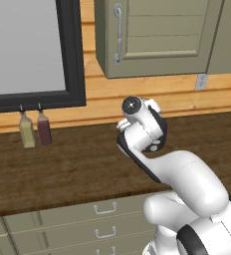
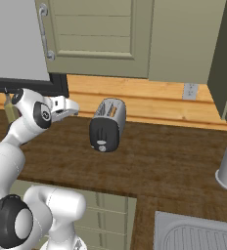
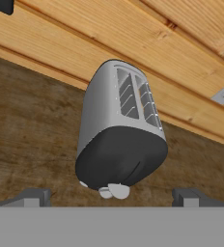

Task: Start the toaster. Once the lever pops up, take the bread to the plate on the dining counter.

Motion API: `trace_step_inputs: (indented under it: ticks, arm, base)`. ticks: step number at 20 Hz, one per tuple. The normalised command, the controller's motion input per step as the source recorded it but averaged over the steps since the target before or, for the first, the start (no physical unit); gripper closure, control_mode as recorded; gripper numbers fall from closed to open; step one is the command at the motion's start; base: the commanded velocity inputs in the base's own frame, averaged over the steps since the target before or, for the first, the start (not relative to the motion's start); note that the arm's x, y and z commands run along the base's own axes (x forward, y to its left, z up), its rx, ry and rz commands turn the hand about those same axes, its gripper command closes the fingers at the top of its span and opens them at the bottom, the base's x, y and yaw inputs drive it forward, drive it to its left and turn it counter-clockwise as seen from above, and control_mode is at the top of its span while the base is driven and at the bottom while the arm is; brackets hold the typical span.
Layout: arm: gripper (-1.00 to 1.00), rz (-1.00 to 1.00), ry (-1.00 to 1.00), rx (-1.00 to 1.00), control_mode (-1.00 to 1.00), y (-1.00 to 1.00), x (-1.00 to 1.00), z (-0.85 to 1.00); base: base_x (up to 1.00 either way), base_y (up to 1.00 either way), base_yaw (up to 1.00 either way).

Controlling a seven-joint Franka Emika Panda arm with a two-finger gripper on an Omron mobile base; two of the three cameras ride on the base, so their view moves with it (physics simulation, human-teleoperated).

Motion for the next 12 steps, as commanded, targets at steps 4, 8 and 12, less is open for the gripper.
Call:
trace_step_inputs:
  ticks: [4, 8, 12]
  arm:
    - [-1.00, 0.00, 0.00, 0.00, -1.00, 0.00, 0.00, 0.00]
    - [-1.00, 0.00, 0.00, 0.00, -1.00, 0.00, 0.00, 0.00]
    - [-1.00, 0.00, 0.00, 0.00, -1.00, 0.00, 0.00, 0.00]
  base:
    - [0.00, 0.00, 0.00]
    - [0.00, 0.00, 0.00]
    - [0.00, 0.00, 0.00]
